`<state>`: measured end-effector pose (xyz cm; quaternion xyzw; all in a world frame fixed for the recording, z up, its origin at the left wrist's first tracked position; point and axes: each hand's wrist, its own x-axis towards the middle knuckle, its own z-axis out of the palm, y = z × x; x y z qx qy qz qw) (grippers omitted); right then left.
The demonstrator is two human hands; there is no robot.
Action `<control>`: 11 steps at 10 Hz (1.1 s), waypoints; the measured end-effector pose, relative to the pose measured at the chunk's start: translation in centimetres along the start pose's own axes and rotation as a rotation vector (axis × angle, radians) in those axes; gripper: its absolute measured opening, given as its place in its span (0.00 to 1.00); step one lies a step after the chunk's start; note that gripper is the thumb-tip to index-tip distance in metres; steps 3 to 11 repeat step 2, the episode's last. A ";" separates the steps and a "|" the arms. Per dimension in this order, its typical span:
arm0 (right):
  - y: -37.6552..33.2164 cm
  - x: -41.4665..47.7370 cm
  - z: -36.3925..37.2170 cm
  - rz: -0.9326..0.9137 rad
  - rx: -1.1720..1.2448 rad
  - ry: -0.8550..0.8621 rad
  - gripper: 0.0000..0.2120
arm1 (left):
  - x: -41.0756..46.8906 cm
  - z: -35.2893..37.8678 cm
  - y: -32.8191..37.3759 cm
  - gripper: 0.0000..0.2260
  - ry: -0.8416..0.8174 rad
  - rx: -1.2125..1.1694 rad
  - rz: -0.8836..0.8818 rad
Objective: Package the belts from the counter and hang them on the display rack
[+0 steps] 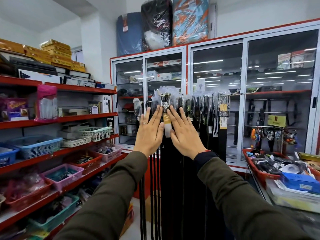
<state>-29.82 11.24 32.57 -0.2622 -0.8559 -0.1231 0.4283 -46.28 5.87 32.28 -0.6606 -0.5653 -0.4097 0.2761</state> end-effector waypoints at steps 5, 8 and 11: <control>-0.5 -1.9 -2.9 0.035 0.085 0.086 0.32 | -1.1 0.4 2.3 0.29 0.102 0.055 -0.032; -0.5 -1.9 -2.9 0.035 0.085 0.086 0.32 | -1.1 0.4 2.3 0.29 0.102 0.055 -0.032; -0.5 -1.9 -2.9 0.035 0.085 0.086 0.32 | -1.1 0.4 2.3 0.29 0.102 0.055 -0.032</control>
